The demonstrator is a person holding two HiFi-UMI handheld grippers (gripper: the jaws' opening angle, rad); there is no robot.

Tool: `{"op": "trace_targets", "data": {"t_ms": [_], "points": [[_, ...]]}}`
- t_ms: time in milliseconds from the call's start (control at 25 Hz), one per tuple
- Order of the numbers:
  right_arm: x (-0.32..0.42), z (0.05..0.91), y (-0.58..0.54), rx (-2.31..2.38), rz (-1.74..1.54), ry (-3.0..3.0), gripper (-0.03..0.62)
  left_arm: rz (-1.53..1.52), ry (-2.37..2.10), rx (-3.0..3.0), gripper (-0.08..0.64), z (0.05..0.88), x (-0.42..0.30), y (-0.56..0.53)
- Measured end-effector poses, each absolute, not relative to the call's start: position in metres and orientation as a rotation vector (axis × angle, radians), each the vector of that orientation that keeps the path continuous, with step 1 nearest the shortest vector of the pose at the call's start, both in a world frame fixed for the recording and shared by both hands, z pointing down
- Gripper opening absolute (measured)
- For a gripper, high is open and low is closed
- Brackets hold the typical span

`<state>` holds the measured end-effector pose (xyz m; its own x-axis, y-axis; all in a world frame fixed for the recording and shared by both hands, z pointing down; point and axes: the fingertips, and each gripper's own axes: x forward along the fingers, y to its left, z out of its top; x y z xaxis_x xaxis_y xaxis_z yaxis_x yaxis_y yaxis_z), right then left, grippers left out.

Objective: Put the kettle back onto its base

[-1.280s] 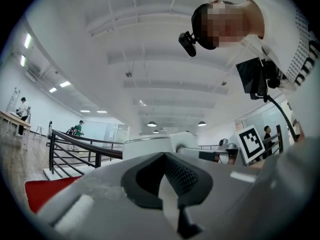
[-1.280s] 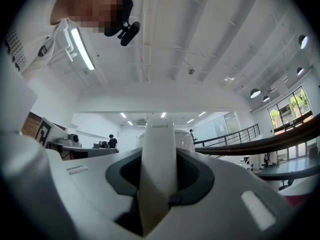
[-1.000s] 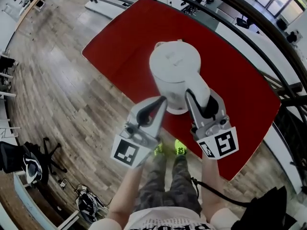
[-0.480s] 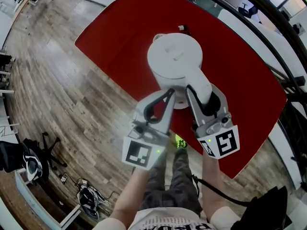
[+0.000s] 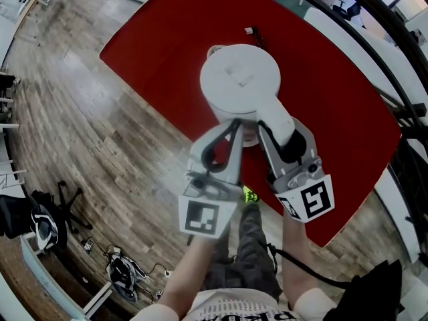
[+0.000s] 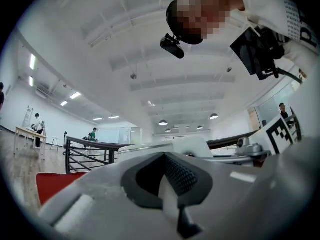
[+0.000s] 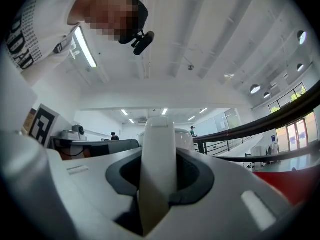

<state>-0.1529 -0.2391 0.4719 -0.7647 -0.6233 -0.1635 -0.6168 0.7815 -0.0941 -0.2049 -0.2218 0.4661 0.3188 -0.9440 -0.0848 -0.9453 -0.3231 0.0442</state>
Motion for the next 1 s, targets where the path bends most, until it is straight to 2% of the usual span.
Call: {"op": "trace_targets", "data": {"t_ms": [1000], "points": [[-0.145,0.478,-0.219,-0.968,-0.052,2.8,0.118,0.146,1.821,-2.545,-0.002,0.476,-0.213,-0.2]]}}
